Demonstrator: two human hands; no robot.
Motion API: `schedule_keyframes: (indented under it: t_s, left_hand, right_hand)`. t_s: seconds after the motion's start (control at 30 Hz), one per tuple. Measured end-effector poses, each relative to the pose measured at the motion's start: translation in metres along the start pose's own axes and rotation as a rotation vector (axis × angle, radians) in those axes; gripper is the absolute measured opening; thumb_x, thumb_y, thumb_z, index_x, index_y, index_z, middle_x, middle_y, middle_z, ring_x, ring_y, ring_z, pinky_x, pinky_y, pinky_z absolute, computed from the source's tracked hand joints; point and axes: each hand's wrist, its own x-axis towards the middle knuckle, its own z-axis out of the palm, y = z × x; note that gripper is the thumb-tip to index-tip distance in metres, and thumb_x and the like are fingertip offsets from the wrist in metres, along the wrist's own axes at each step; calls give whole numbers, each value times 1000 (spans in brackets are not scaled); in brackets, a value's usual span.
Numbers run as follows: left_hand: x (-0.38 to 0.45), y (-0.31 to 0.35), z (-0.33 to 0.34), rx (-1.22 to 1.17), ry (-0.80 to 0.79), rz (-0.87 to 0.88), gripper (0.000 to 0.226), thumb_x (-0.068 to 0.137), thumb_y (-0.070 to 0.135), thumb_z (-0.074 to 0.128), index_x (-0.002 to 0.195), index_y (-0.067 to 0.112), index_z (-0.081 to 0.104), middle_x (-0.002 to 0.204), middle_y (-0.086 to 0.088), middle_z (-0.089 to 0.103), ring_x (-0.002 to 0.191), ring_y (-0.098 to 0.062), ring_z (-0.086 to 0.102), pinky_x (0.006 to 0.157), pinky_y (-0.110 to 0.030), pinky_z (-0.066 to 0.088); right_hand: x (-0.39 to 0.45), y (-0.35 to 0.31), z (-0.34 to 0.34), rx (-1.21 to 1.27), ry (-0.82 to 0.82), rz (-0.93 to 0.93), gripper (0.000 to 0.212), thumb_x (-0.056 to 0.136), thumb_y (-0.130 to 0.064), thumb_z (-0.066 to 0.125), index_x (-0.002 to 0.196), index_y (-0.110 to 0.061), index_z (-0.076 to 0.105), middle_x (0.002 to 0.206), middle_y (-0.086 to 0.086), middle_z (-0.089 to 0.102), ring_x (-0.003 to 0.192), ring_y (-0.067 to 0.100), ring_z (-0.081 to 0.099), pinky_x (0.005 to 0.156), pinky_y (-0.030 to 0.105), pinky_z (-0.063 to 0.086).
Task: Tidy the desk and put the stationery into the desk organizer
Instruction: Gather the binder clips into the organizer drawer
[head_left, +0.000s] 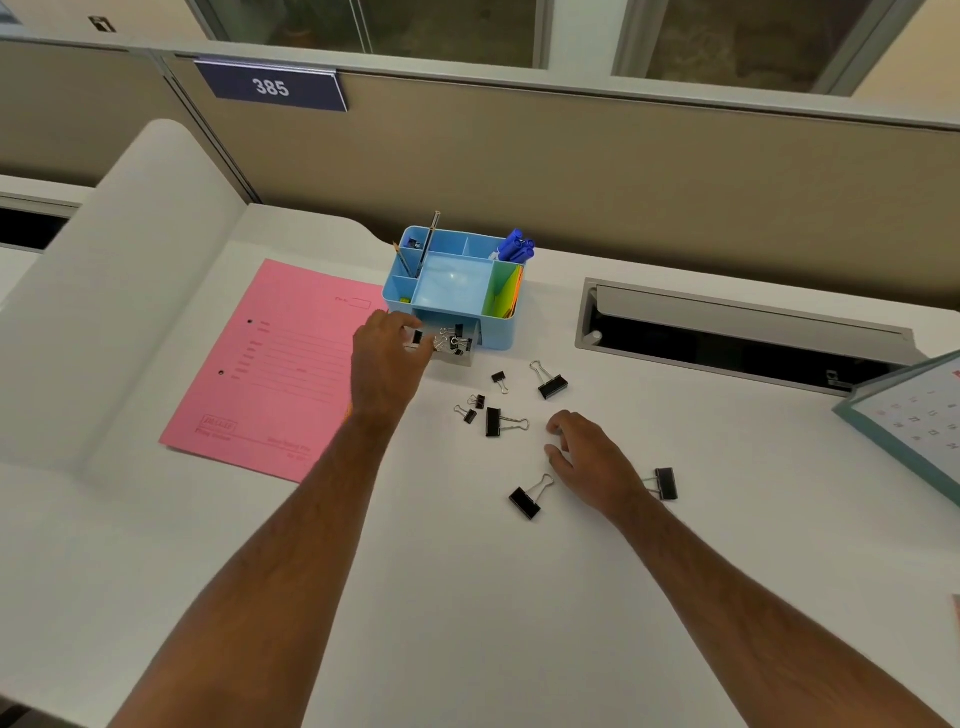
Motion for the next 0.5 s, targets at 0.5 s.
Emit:
schedule_keyframes:
  t_s: [0.5]
  left_hand:
    - [-93, -17, 48, -4, -333, -76, 28, 96, 29, 68, 124, 26, 67, 125, 3, 61, 118, -21, 52, 98, -41, 49]
  right_hand:
    - [0, 1, 1, 19, -14, 22, 25, 98, -24, 61, 120, -18, 54, 98, -11, 47, 92, 13, 50, 77, 26, 39]
